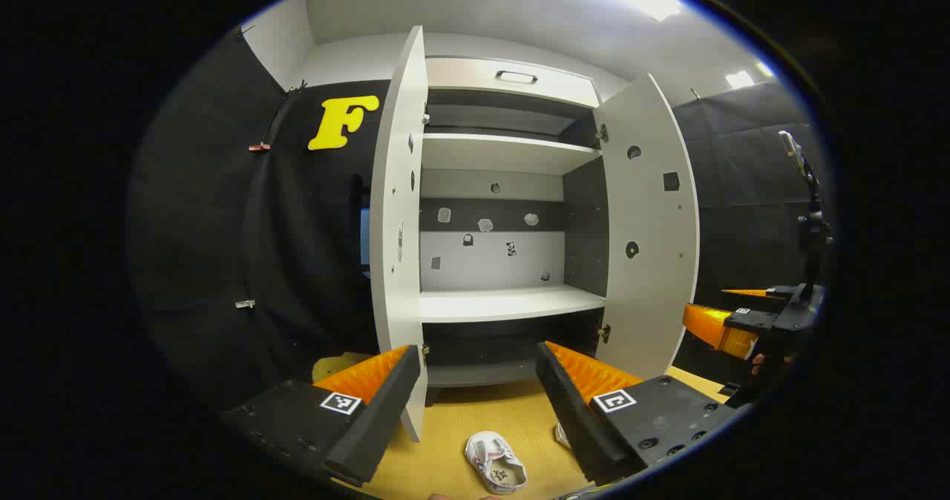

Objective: Grab one shoe with the right hand and put it into the shoe cabinet, grab the other shoe with the left hand and put it into the shoe cabinet; then close the right door with the right hand and the left door with the left hand.

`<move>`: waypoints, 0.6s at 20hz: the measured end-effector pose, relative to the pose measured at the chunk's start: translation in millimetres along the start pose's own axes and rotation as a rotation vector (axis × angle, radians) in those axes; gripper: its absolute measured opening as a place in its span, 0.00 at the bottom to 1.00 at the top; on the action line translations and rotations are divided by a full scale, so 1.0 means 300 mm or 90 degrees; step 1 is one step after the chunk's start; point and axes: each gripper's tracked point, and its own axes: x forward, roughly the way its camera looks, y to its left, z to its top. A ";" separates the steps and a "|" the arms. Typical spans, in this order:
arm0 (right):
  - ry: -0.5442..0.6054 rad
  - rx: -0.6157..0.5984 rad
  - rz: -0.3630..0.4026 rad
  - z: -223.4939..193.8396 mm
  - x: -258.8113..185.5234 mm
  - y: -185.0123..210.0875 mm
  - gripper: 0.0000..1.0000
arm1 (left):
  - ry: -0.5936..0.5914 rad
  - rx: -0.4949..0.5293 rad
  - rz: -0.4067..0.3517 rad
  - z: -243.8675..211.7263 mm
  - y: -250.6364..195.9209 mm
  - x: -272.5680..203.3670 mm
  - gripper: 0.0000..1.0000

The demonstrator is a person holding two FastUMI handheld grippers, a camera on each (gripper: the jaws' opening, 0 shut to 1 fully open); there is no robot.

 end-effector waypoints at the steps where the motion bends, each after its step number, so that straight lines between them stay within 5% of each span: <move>1: 0.006 0.000 0.001 -0.011 -0.005 0.008 0.98 | 0.001 0.003 0.000 -0.007 0.003 -0.005 0.97; 12: 0.038 0.004 0.003 -0.087 -0.032 0.059 0.98 | 0.016 0.004 -0.009 -0.050 0.021 -0.023 0.98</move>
